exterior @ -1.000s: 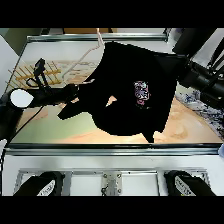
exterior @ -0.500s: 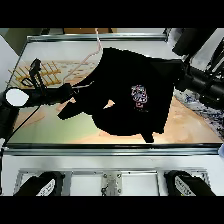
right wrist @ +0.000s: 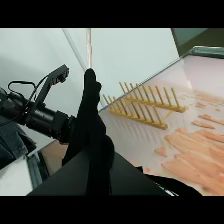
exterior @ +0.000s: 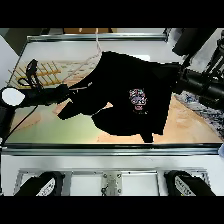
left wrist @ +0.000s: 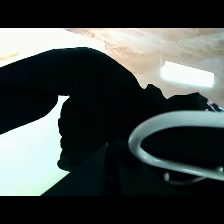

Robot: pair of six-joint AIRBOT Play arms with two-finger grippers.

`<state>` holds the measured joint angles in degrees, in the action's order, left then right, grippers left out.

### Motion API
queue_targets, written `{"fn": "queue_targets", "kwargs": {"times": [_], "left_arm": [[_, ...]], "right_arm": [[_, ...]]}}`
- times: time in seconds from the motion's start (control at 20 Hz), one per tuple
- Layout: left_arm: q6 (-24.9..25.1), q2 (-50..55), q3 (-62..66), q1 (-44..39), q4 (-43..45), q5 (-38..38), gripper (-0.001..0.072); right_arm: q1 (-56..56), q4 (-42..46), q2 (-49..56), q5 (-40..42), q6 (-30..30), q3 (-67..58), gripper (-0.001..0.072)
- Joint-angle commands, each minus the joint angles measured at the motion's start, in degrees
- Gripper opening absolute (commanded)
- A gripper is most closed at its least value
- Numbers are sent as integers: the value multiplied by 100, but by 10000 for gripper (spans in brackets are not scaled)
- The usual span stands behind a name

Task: Fold the clothes and pants, and hang the long-sleeved shirts on hangers.

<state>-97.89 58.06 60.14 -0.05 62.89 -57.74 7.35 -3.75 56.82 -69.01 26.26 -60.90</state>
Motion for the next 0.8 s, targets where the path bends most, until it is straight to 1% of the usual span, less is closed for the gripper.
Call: {"fn": "queue_targets", "kwargs": {"times": [0.0,0.3,0.45,0.6,0.75], "left_arm": [[186,-2,188,280,46,-260,18],[323,-2,485,551,55,-372,19],[442,-2,811,710,46,-531,19],[501,-2,1410,638,39,-920,19],[603,-2,2050,334,48,-1209,19]], "right_arm": [[4,17,0,17,-7,-2,23],[4,39,-2,-26,-7,-2,23],[-7,400,-2,-94,17,-2,23],[-7,684,0,-87,11,0,23],[-7,782,7,-85,-15,0,23]]}}
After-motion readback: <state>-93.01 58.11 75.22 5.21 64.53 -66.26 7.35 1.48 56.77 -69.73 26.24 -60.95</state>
